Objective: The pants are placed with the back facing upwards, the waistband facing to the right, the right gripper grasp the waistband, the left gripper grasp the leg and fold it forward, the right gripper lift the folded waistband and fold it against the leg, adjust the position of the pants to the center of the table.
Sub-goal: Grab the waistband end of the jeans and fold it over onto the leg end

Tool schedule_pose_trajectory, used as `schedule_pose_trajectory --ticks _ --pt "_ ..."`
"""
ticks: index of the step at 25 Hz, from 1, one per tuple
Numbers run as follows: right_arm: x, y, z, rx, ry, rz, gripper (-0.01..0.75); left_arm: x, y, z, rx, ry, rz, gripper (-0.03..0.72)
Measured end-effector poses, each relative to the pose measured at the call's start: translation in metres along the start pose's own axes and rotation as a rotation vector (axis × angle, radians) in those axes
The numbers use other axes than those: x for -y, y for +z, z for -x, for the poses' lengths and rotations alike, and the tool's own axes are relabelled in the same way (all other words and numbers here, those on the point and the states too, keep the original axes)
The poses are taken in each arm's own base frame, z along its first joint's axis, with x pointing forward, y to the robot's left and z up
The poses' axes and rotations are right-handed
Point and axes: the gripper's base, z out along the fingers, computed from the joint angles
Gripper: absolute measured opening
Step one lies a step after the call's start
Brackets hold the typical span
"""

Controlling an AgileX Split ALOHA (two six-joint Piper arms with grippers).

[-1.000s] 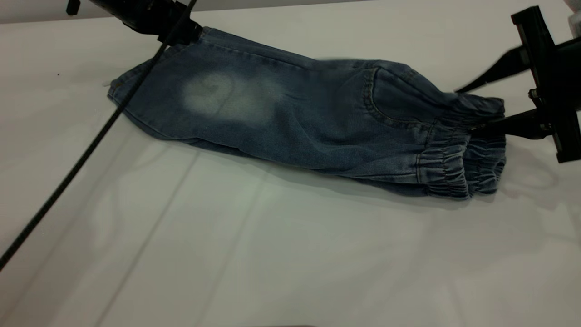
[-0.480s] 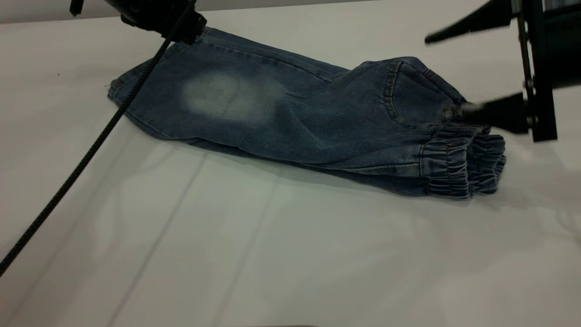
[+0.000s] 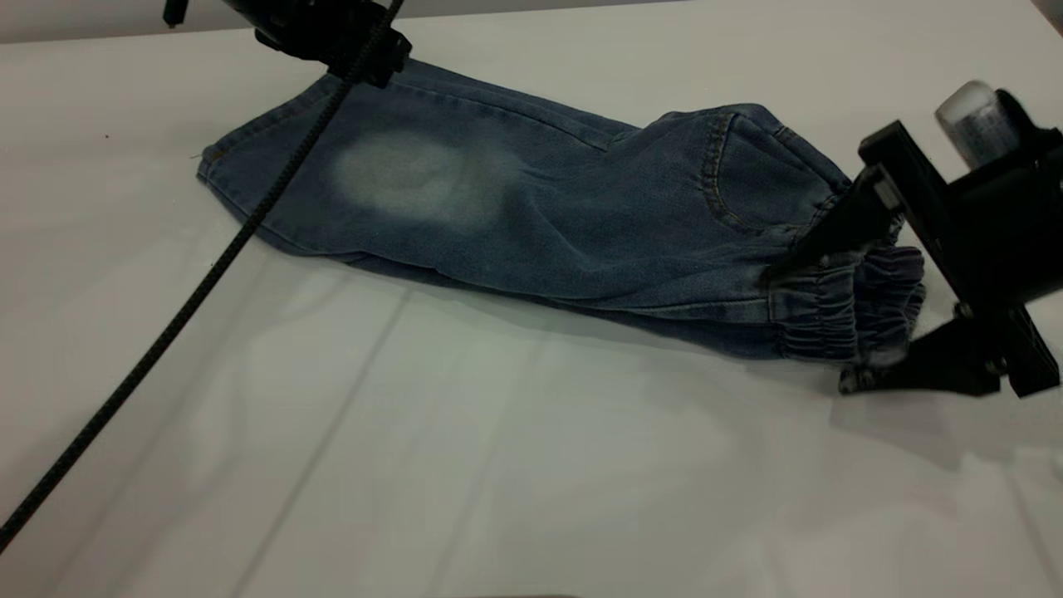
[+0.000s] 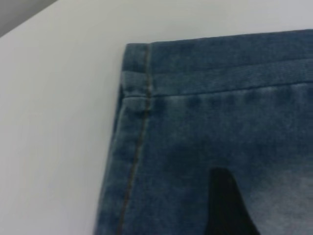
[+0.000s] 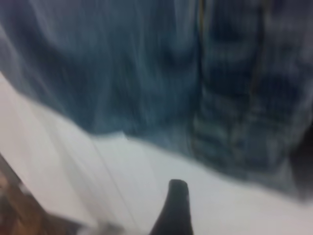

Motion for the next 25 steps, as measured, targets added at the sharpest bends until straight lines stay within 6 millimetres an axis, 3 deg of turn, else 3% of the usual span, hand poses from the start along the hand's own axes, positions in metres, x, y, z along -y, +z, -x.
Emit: schedule_pose_trajectory --ticks 11,16,19,25 --pt "0.007 0.009 0.013 0.073 0.071 -0.013 0.587 0.002 0.000 -0.001 -0.020 0.002 -0.005 0.380" --pt "0.005 0.009 0.022 0.122 0.056 -0.049 0.557 0.012 0.000 -0.001 -0.044 0.017 -0.023 0.380" --pt "0.006 0.009 0.026 0.147 0.053 -0.074 0.459 0.022 -0.001 0.000 -0.054 0.033 -0.039 0.380" --pt "0.008 0.008 0.028 0.165 0.022 -0.099 0.126 0.052 -0.003 0.005 -0.053 0.080 -0.085 0.380"
